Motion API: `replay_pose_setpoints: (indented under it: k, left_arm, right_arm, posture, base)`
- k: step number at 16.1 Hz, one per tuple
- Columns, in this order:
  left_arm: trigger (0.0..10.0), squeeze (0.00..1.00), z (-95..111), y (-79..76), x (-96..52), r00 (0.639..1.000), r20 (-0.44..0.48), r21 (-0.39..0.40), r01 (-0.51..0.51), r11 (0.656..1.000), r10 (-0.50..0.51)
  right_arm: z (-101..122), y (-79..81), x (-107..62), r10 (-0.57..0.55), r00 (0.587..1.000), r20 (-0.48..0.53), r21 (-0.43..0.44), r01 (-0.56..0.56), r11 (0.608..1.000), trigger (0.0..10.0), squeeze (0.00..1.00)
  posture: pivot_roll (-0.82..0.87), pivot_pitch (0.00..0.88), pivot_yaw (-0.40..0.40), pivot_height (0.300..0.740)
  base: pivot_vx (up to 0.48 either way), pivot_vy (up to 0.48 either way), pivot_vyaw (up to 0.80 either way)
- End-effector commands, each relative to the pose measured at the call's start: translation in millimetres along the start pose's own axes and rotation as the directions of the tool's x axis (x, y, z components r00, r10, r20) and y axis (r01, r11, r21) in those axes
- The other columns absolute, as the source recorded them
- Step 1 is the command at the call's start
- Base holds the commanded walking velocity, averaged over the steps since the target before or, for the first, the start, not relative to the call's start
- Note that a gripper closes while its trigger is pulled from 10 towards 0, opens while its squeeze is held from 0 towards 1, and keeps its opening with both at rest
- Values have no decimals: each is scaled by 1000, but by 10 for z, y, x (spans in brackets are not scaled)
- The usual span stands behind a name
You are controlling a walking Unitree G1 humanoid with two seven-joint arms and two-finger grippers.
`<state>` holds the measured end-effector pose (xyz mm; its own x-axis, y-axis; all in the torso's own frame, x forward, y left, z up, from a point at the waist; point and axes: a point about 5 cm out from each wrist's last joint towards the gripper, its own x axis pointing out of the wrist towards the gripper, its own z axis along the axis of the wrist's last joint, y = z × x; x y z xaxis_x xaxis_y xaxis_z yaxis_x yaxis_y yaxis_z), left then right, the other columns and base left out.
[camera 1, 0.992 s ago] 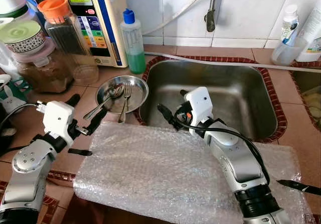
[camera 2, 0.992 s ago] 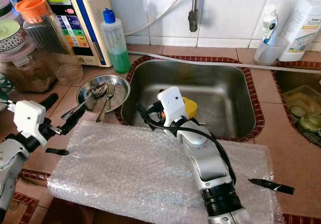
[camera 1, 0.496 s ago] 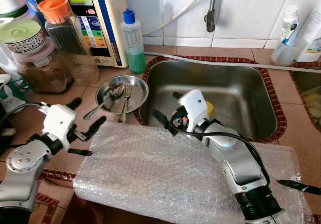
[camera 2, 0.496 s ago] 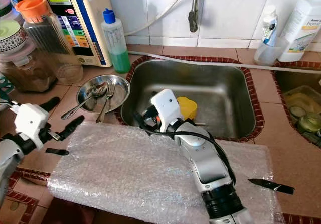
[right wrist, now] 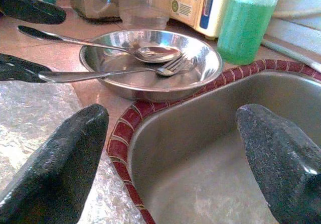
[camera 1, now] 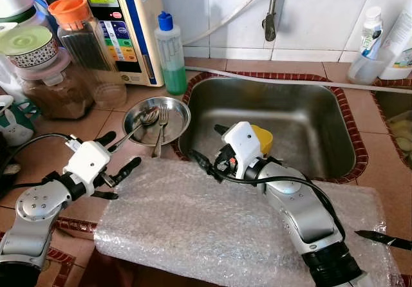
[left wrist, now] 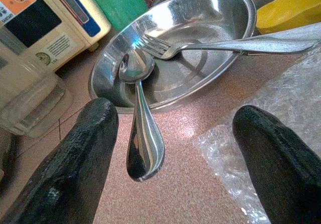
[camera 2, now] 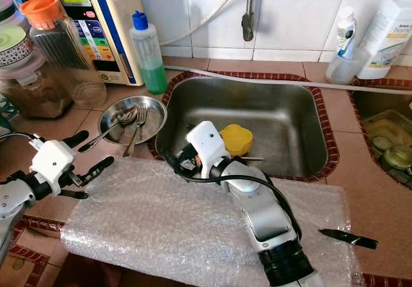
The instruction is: Kitchen organization
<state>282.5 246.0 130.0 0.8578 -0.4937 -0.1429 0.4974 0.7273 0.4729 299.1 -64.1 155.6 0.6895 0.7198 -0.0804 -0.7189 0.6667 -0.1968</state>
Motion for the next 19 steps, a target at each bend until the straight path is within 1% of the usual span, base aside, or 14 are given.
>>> replay_pose_setpoints:
  k: [1,2,5,9,13,17,18,19]
  left_arm:
    - [2588,0,-28,19,-17,1000,-18,15,-2,1000,2]
    - [0,0,-27,19,-15,1000,-17,16,-4,1000,4]
    - [0,0,-30,32,-12,1000,-13,23,-14,1000,14]
    - [0,0,-38,64,-11,999,-14,41,-35,999,35]
    - [0,0,-28,59,16,999,-7,53,-40,998,41]
    - [0,0,-24,24,55,1000,0,57,-24,998,24]
    - [275,0,-22,21,62,1000,0,57,-23,998,23]
    - [3922,0,-9,10,87,1000,5,61,-18,998,18]
  right_arm:
    - [37,52,9,24,1000,11,-10,-23,1000,10000,0]
    - [42,61,10,26,1000,14,-8,-26,1000,10000,0]
    - [40,83,11,34,999,15,-9,-34,999,10000,0]
    - [50,75,15,38,999,15,-18,-38,999,10000,0]
    - [45,69,14,35,999,13,-22,-35,999,10000,0]
    - [37,67,11,24,1000,11,-21,-24,999,10000,0]
    - [38,64,9,23,1000,11,-21,-23,1000,10000,0]
    - [40,50,-2,20,1000,11,-23,-20,1000,10000,0]
  posture:
    - [-146,104,87,740]
    - [-147,105,88,740]
    - [-146,104,87,740]
    - [-148,105,81,740]
    - [-152,103,82,740]
    - [-166,99,87,740]
    - [-166,99,86,740]
    - [-170,96,86,740]
  base:
    - [0,0,0]
    - [0,0,0]
    - [0,0,0]
    - [0,0,0]
    - [0,0,0]
    - [0,0,0]
    - [0,0,0]
    - [0,0,0]
